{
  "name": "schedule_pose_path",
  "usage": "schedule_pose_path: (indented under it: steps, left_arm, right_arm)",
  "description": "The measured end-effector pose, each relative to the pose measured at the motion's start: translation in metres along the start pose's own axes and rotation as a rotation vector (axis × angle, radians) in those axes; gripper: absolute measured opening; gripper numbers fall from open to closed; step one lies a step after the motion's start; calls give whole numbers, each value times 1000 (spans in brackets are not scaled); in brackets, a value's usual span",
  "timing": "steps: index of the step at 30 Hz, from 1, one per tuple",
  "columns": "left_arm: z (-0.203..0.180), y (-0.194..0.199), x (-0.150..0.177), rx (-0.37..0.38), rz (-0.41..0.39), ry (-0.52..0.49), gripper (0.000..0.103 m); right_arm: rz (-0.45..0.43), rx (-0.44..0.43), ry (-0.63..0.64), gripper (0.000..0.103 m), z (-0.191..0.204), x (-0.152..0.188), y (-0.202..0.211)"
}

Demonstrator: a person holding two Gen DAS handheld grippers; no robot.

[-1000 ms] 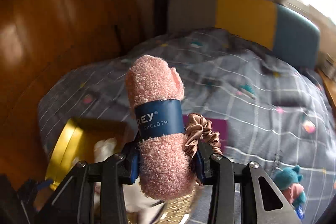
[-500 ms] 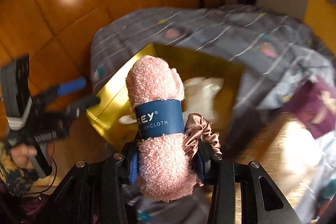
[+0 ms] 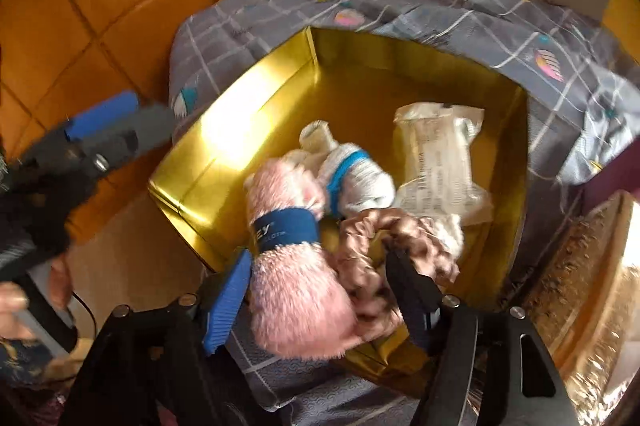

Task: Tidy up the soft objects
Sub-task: 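Carry the pink towel roll and scrunchie to the gold tray and release with right gripper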

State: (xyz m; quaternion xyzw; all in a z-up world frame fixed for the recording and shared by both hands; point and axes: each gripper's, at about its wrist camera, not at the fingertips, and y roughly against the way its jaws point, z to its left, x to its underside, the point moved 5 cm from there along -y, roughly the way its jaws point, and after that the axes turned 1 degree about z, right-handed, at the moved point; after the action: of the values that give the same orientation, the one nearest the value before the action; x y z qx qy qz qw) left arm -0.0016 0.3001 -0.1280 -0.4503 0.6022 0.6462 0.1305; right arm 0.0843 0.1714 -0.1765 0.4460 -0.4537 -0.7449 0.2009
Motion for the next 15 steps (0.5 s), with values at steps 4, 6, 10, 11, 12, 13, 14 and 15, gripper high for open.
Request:
schedule_pose_path:
  steps: [4, 6, 10, 11, 12, 13, 14, 15]
  left_arm:
    - [-11, 3, 1, 8, -3, -29, 83]
    - [-18, 5, 1, 13, -7, -48, 83]
    - [-31, 9, 2, 29, -12, -81, 83]
    - [-35, 10, 3, 31, -12, -90, 83]
    - [-39, 11, 3, 35, -13, -99, 83]
    - [-42, 12, 4, 38, -14, -108, 83]
    - [-45, 12, 5, 42, -14, -116, 83]
    - [-49, 13, 5, 49, -11, -128, 83]
  right_arm:
    - [-50, 78, -21, 74, -10, 6, 17]
    - [-79, 130, -27, 77, -14, 10, 25]
    - [-144, 191, -47, 81, -21, 17, 49]
    - [-161, 200, -53, 82, -23, 20, 56]
    - [-179, 214, -58, 84, -24, 23, 63]
    - [-197, 229, -60, 84, -26, 24, 67]
    - [-212, 242, -62, 85, -28, 25, 73]
    - [-226, 254, -67, 85, -29, 27, 78]
